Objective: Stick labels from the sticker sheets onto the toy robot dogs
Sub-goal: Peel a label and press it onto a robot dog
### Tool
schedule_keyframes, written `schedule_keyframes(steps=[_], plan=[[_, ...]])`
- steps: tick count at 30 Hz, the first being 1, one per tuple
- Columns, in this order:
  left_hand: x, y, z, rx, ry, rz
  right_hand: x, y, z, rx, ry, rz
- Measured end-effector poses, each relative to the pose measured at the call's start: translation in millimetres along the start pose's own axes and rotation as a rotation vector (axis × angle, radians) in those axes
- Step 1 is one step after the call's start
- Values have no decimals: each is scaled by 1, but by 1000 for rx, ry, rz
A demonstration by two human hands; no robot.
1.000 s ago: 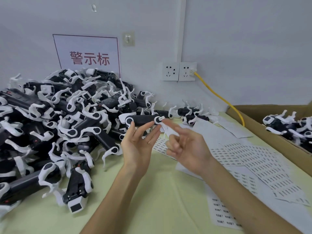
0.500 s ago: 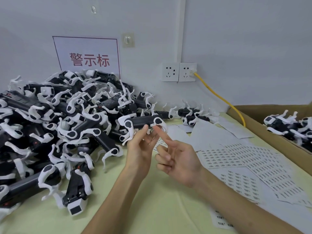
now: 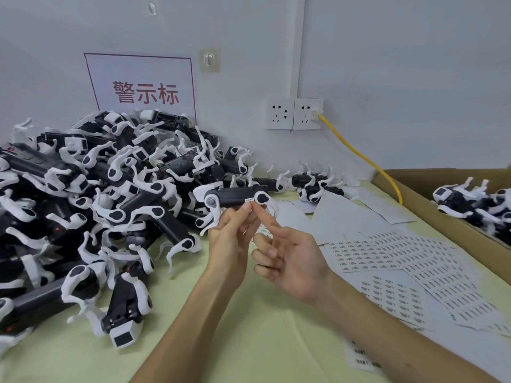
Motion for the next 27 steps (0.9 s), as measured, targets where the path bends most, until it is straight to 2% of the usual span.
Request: schedule_keyframes(steps=[17,27], plan=[[1,-2,2,4,48,59,3,0,1,2,2,-8],[2,-5,5,17,79,147,0,0,2,14,15,-34]])
Point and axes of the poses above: each hand's wrist, its own y-axis towards the middle knuckle, its own x-axis out of the palm, z = x × y, the point moved 4 cm from there along y, towards the middle knuckle, and after that the axes turned 3 degrees about y, right-handed, at the moved point
